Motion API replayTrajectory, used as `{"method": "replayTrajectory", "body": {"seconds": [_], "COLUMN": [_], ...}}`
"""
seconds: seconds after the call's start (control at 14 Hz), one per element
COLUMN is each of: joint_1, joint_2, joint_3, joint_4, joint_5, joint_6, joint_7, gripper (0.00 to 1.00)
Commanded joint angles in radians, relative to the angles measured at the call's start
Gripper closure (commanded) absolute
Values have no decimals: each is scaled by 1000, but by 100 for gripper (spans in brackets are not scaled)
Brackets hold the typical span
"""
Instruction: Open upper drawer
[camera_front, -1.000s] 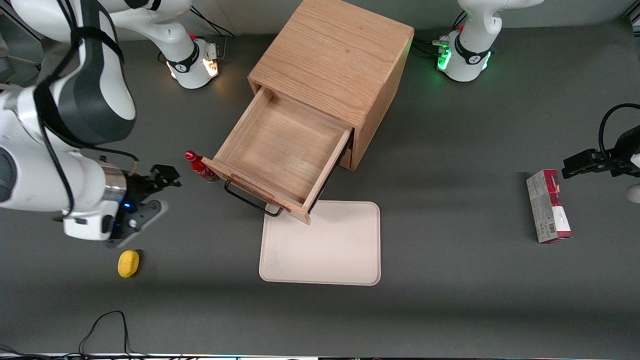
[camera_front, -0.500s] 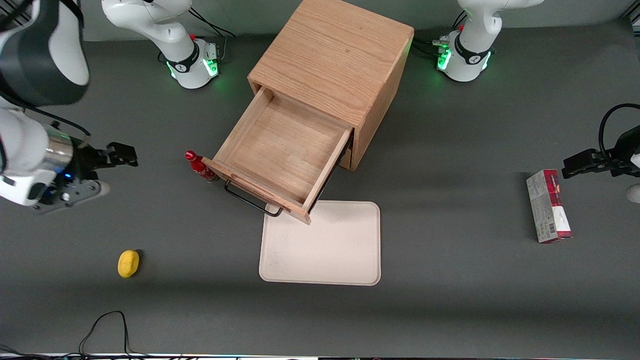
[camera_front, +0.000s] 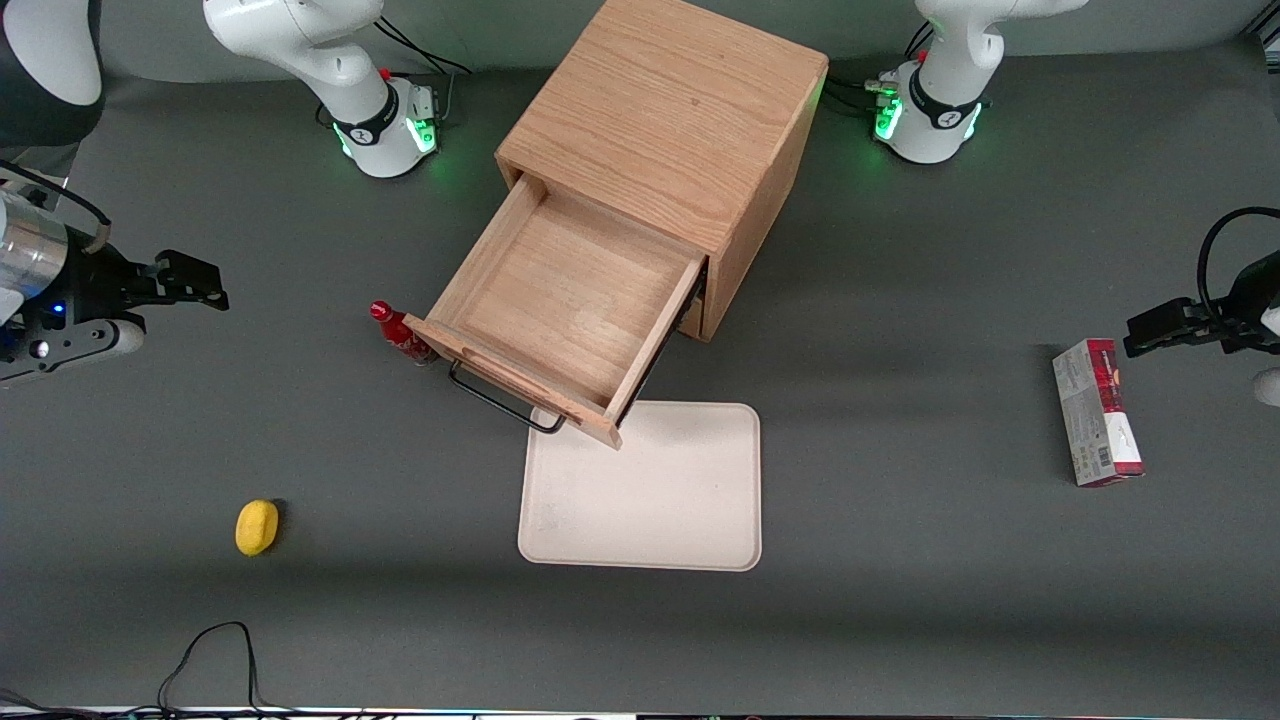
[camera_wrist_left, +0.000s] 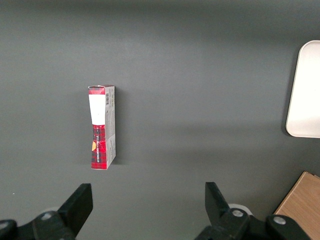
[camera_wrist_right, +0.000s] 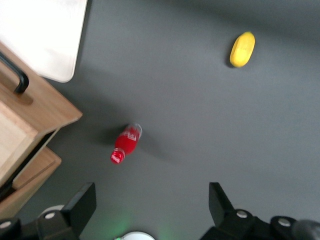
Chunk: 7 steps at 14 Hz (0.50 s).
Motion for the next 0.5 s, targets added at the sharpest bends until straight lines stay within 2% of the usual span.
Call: {"method": "replayTrajectory", "body": {"seconds": [0.0, 0.07, 0.29, 0.43], "joint_1": [20, 14, -148, -179], "joint_2": [-114, -122, -200, -208], "joint_3": [12, 27, 160, 200], "joint_4": [-160, -163, -232, -225], "joint_5": [-8, -8, -6, -8], "joint_6": [93, 82, 62, 59], "joint_7": [119, 136, 147, 171], "gripper": [0, 0, 0, 0]}}
